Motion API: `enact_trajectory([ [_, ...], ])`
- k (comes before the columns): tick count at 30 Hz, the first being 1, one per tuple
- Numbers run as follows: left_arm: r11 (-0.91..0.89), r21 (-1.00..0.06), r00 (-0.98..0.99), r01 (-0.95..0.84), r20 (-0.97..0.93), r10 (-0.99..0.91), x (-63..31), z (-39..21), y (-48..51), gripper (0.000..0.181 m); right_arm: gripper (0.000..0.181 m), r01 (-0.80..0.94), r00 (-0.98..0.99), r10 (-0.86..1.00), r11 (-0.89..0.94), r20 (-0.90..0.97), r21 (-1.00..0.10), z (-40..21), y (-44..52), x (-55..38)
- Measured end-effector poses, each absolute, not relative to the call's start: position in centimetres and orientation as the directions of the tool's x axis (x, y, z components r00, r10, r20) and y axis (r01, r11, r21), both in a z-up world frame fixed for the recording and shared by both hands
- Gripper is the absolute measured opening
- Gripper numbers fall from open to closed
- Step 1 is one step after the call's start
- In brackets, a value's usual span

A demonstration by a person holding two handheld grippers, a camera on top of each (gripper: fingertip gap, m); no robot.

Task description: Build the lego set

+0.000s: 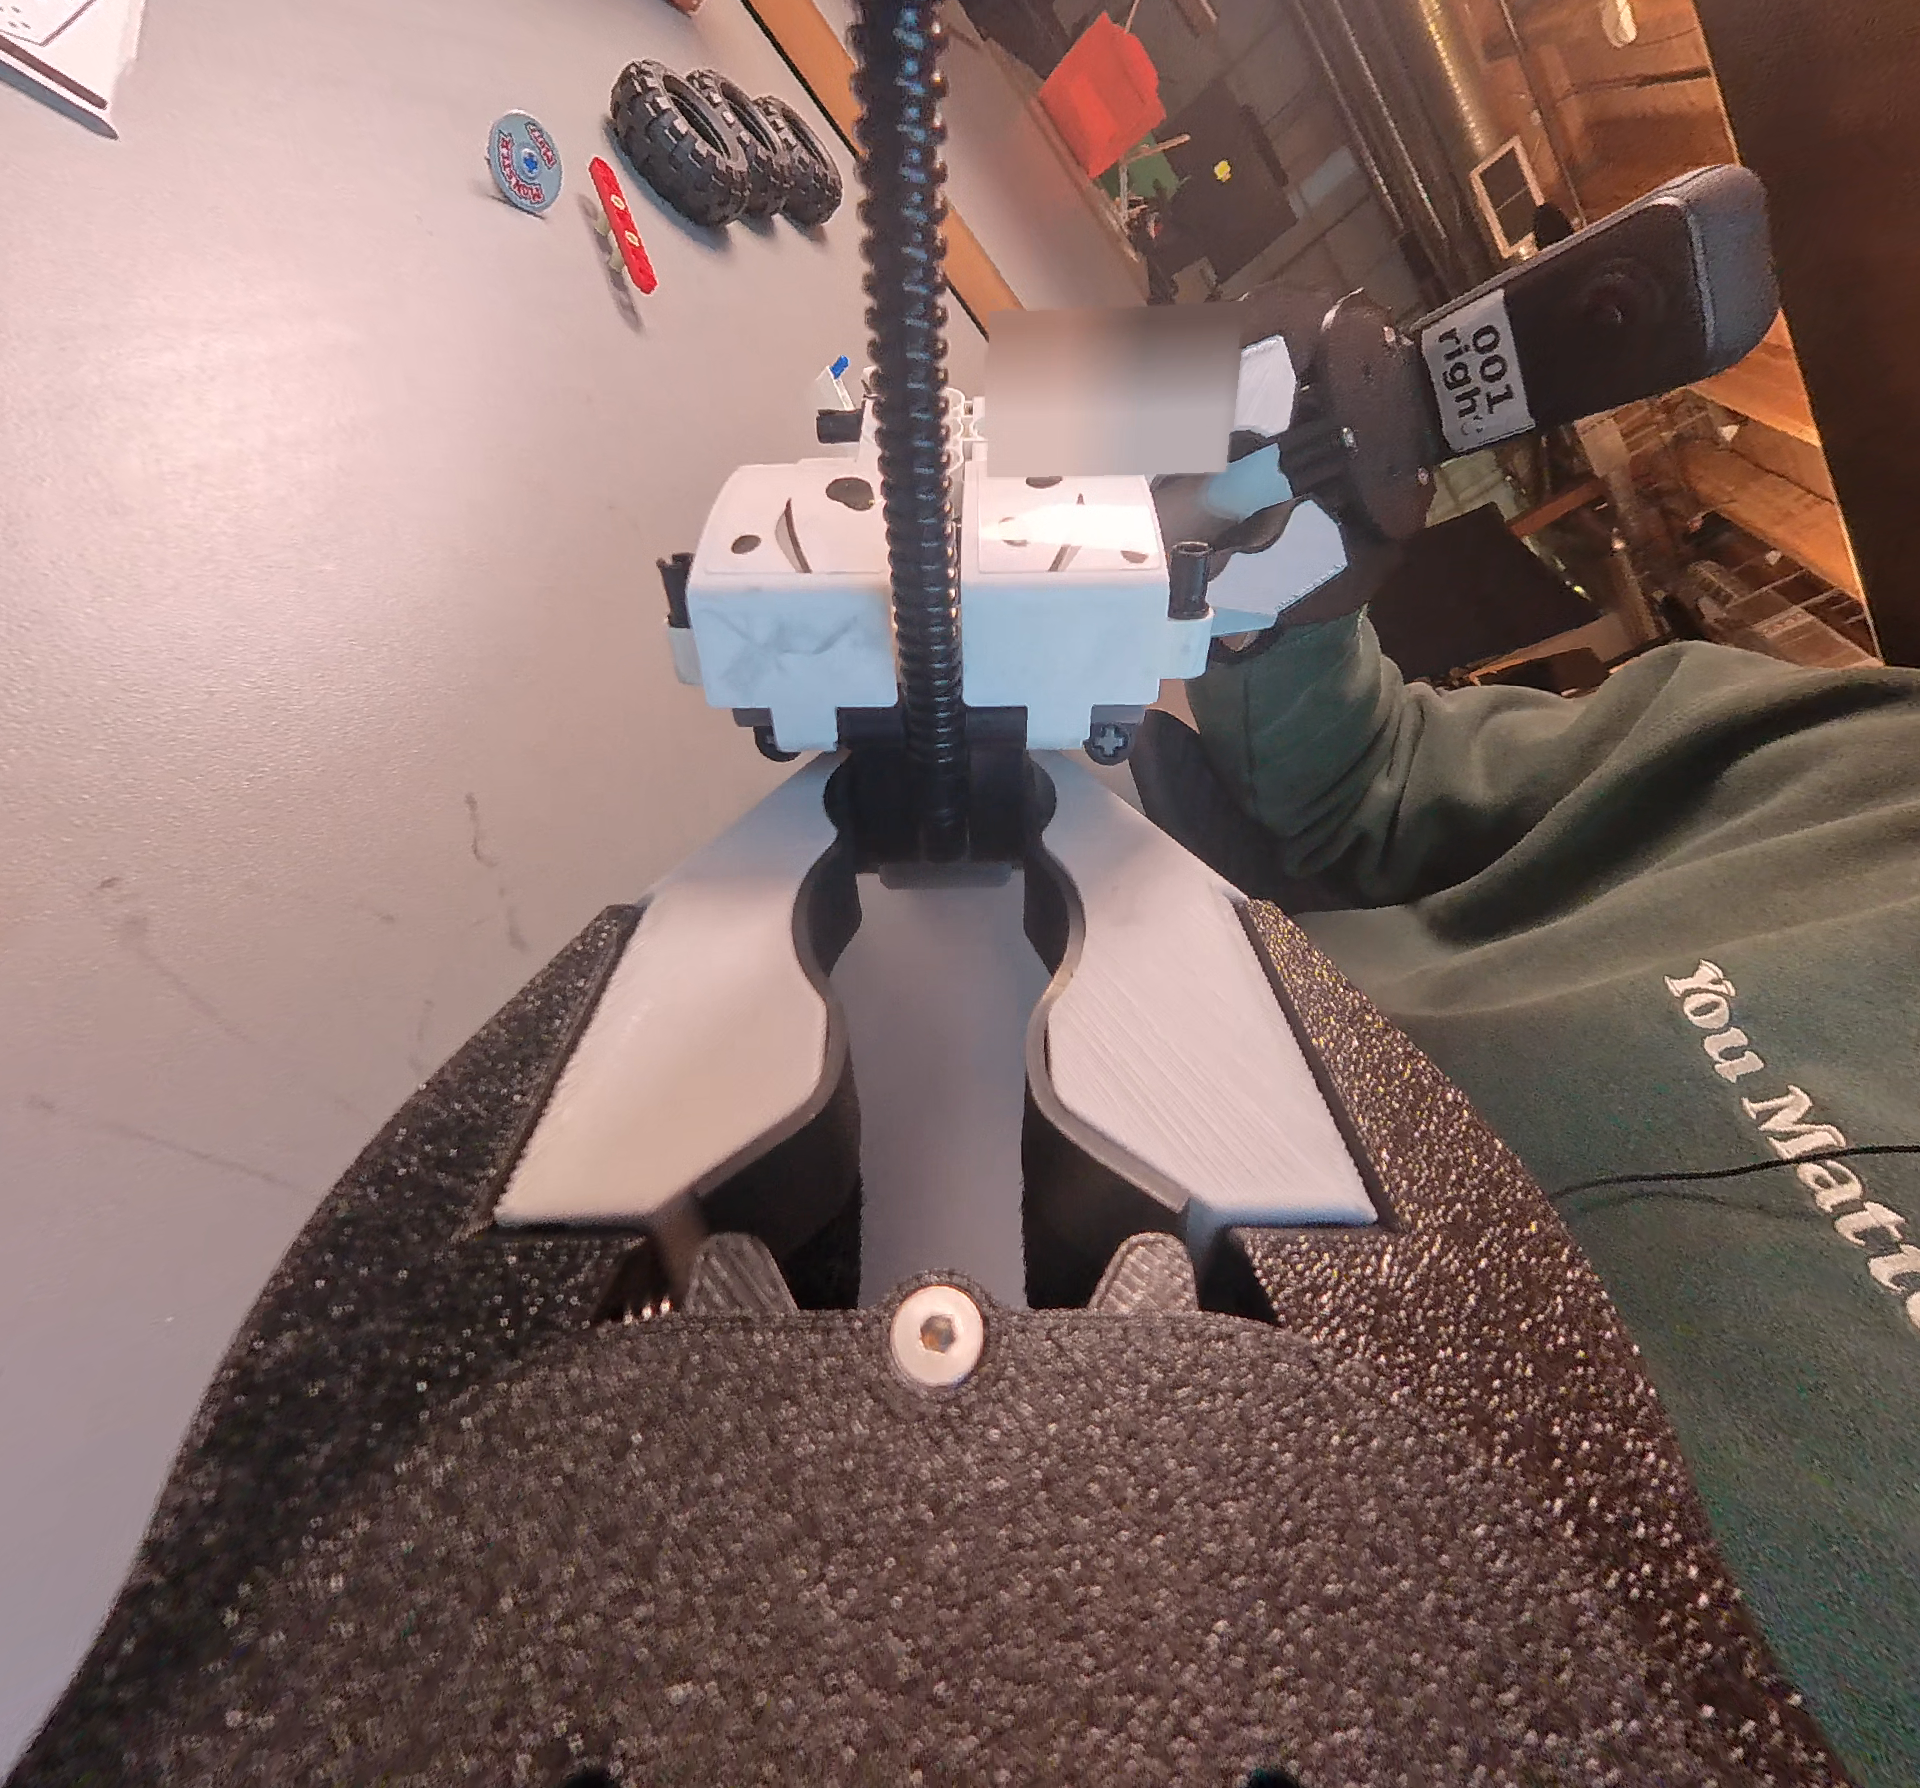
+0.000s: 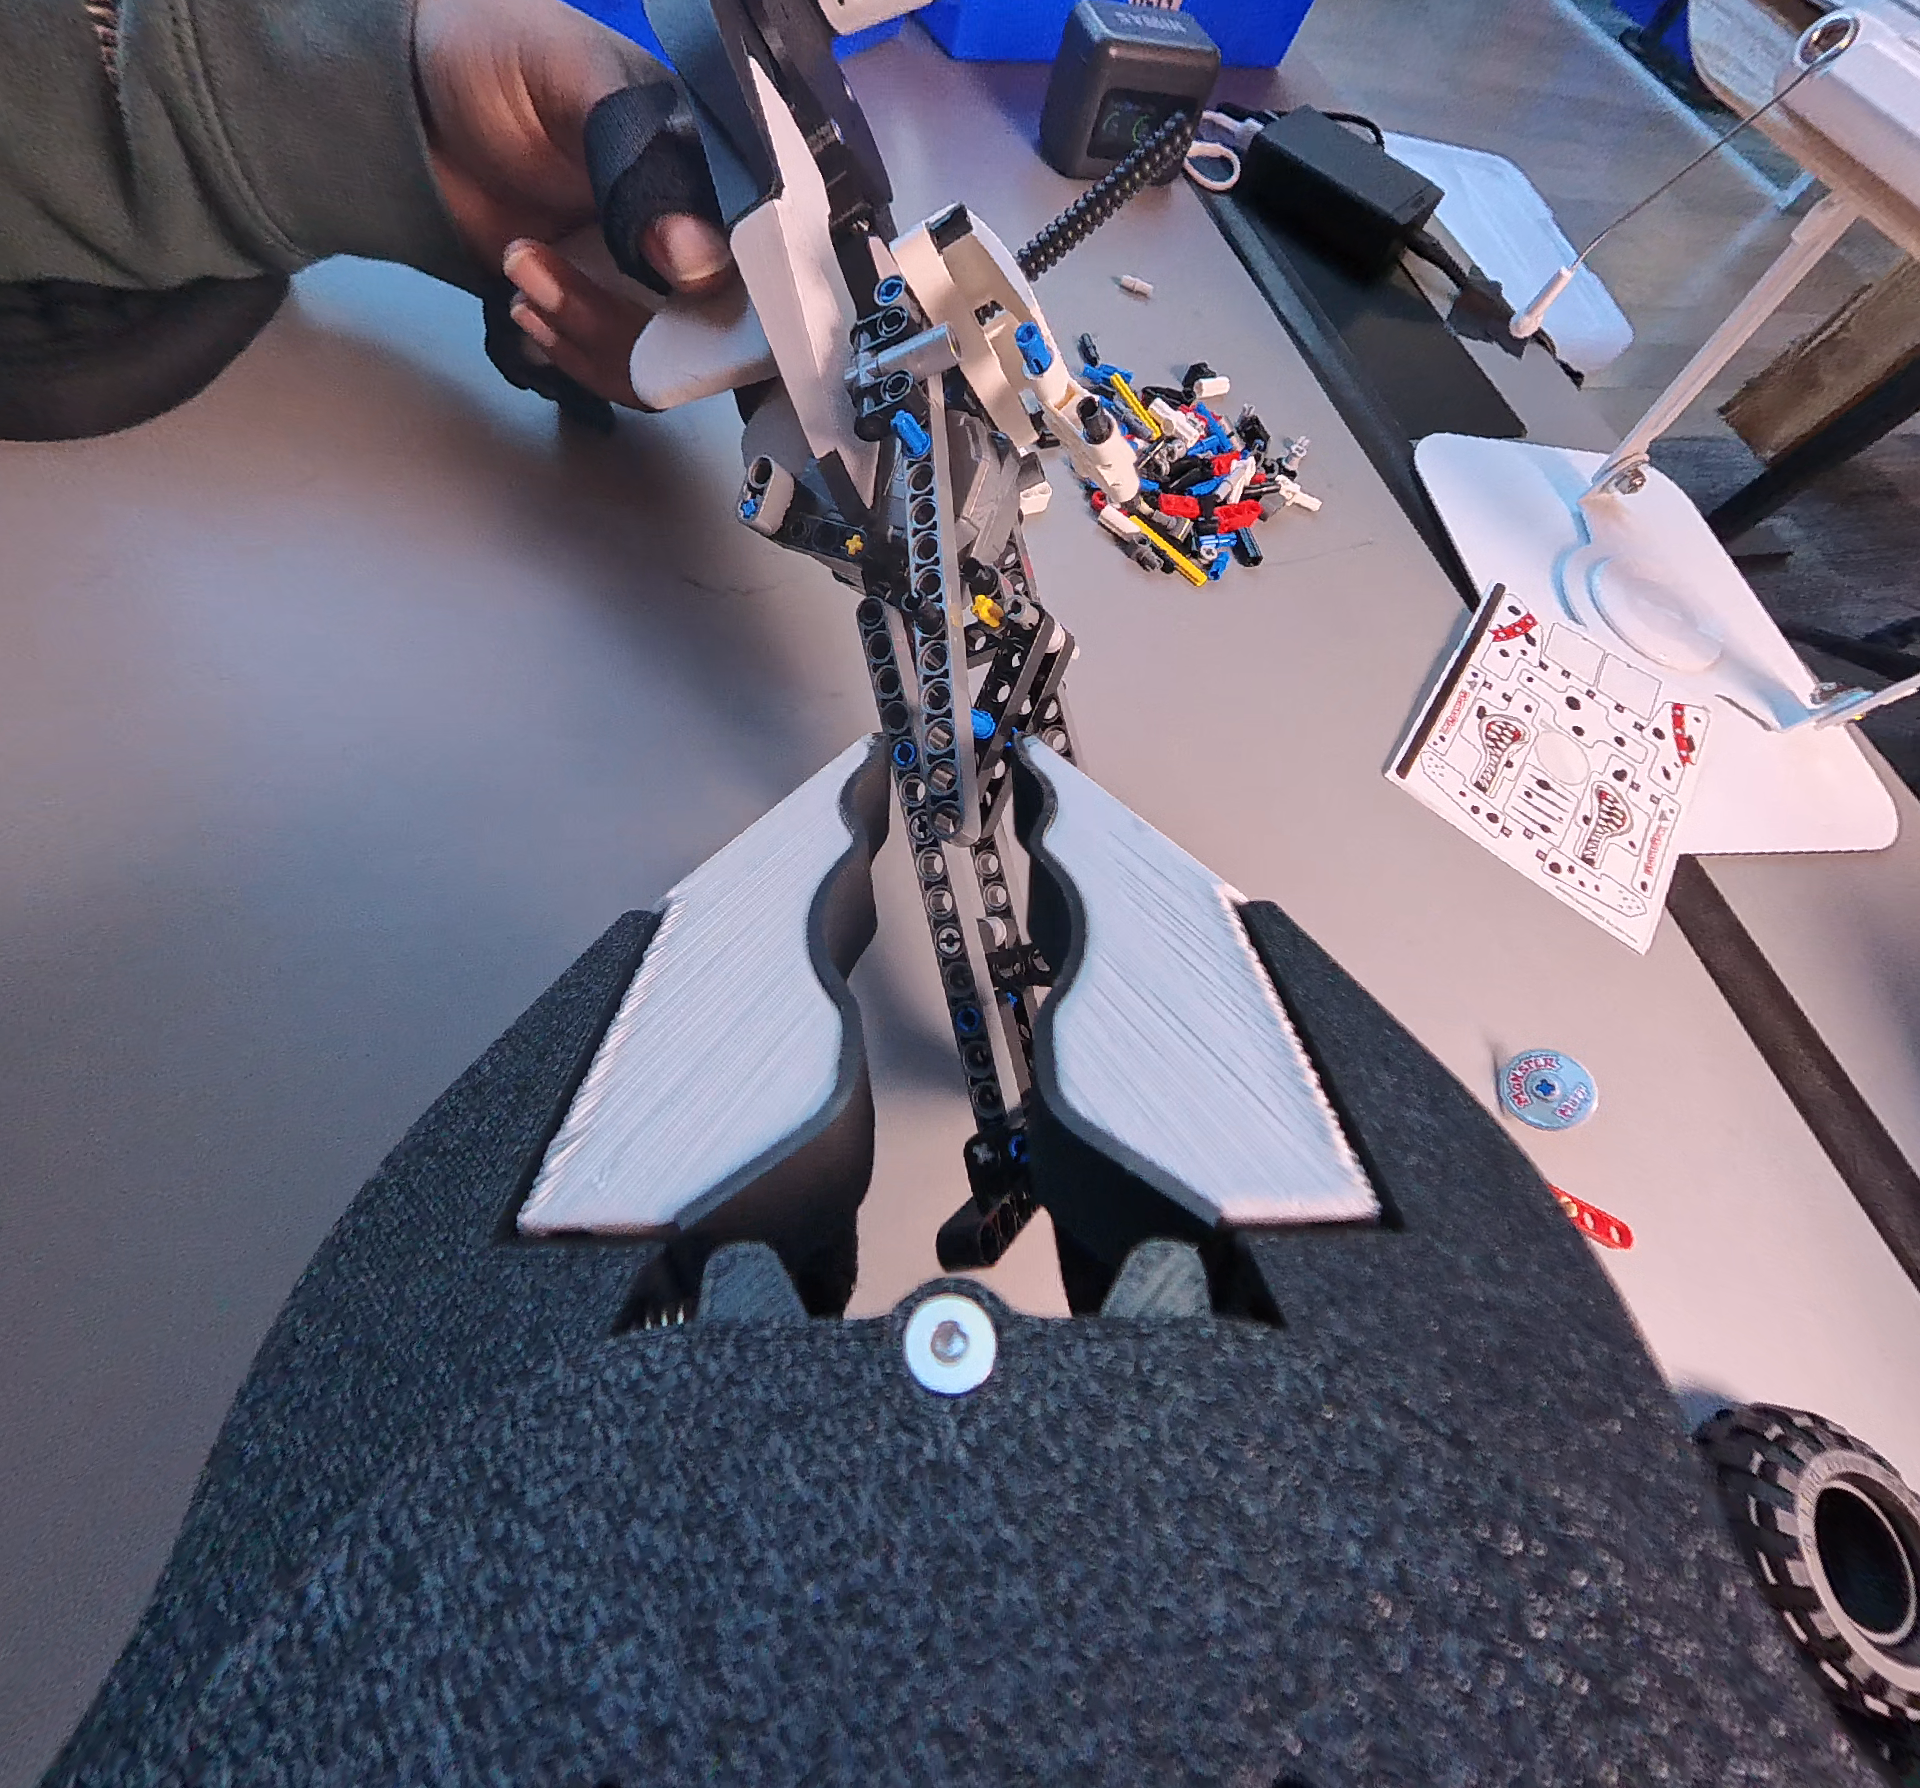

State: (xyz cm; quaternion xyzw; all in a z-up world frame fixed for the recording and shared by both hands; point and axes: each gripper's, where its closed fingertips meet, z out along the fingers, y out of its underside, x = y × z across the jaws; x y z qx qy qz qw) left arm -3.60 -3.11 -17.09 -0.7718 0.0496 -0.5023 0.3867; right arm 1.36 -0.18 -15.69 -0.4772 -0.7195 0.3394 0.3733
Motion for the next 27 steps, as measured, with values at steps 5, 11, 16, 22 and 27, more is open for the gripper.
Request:
enact_trajectory([
  [5,-0.701,-0.643,0.486,0.308,0.74,-0.466,-3.6,-17.1,-3.2,0.026,0.031,0.418,-0.26,0.945,0.296,0.199,-0.859,-15.2,0.1,1.6],
  [11,-0.684,-0.697,0.512,0.213,0.676,-0.53,-3.3,-17.2,-4.0,0.026,0.043,0.417,-0.276,0.952,0.244,0.135,-0.876,-14.9,0.2,2.1],
  [16,-0.634,-0.771,0.506,0.054,0.569,-0.648,-2.2,-17.3,-5.4,0.026,0.065,0.447,-0.343,0.938,0.122,-0.044,-0.886,-15.6,-0.6,2.6],
  [22,-0.552,-0.829,0.462,-0.093,0.455,-0.761,-0.9,-17.6,-6.9,0.026,0.08,0.54,-0.47,0.868,0.141,-0.158,-0.83,-18.1,-4.1,3.2],
  [27,-0.508,-0.851,0.451,-0.131,0.405,-0.795,-0.7,-17.7,-7.3,0.026,0.068,0.56,-0.498,0.844,0.139,-0.198,-0.817,-18.7,-5.3,3.4],
])
